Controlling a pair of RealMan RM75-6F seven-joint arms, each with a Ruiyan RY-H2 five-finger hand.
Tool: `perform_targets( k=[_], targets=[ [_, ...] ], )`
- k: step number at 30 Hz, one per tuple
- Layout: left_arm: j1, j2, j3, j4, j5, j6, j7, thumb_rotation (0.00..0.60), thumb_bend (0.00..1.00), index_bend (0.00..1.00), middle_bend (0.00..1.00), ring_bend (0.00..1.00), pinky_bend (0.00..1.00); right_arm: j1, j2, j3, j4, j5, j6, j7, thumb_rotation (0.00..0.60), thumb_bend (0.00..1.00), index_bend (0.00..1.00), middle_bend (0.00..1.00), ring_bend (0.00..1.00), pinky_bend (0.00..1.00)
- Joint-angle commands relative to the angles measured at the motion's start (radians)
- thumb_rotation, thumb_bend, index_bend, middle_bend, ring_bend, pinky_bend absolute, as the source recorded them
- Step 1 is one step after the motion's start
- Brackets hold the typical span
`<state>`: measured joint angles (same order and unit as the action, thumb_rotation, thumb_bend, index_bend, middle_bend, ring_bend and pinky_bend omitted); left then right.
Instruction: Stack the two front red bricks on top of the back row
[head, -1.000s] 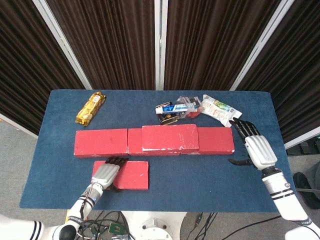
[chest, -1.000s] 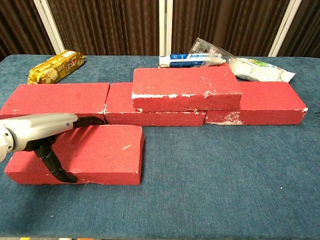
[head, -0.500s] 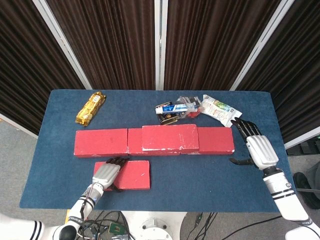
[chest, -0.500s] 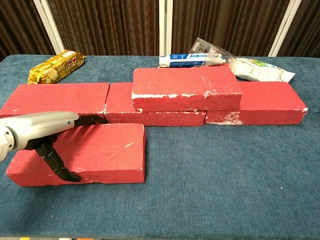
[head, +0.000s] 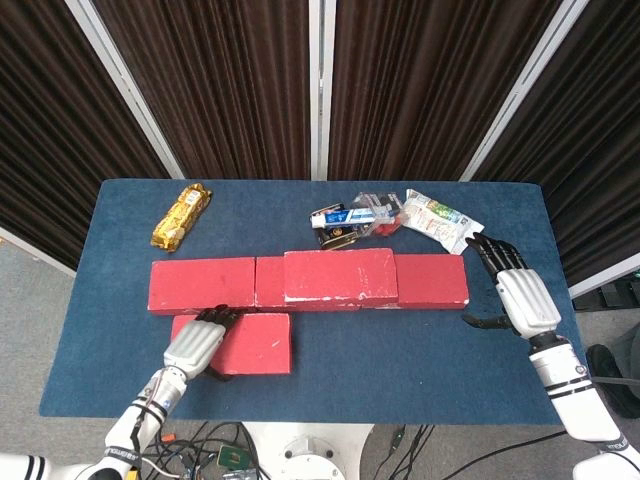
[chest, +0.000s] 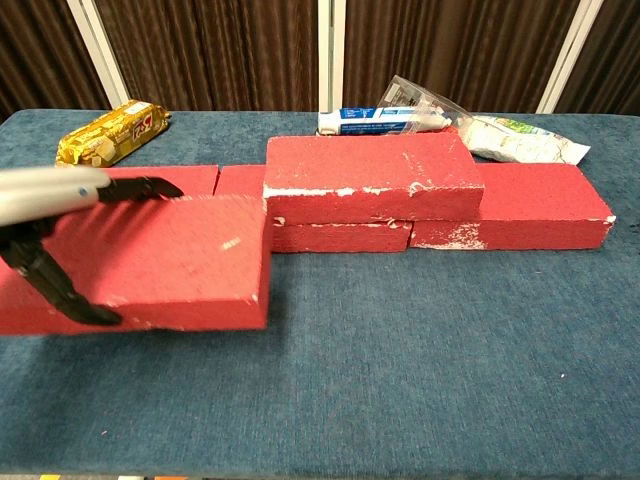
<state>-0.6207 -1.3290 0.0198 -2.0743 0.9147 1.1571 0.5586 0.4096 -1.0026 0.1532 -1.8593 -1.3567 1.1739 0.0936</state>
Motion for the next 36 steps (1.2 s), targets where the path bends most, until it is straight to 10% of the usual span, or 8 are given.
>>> perform_targets(
  k=[1,15,36],
  targets=[
    [-0.020,0.066,-0.036,0.003,-0.051,-0.032,-0.025,0.600,0.19,0.00,0.12,0.06,0.14,0.000,0.002,0.001,-0.002,0.000,0.001,-0.002,0.600,0.00,0.00,0.00,0.00,0.00],
    [-0.159,0.115,-0.154,0.200,-0.281,-0.255,-0.143,0.600,0.19,0.00,0.12,0.07,0.15,0.000,0.011,0.007,-0.013,0.013,-0.006,-0.022,0.600,0.00,0.00,0.00,0.00,0.00],
    [-0.303,0.044,-0.144,0.319,-0.391,-0.312,-0.098,0.600,0.19,0.00,0.12,0.07,0.13,-0.004,0.008,0.006,0.000,0.017,-0.015,-0.016,0.600,0.00,0.00,0.00,0.00,0.00]
  ],
)
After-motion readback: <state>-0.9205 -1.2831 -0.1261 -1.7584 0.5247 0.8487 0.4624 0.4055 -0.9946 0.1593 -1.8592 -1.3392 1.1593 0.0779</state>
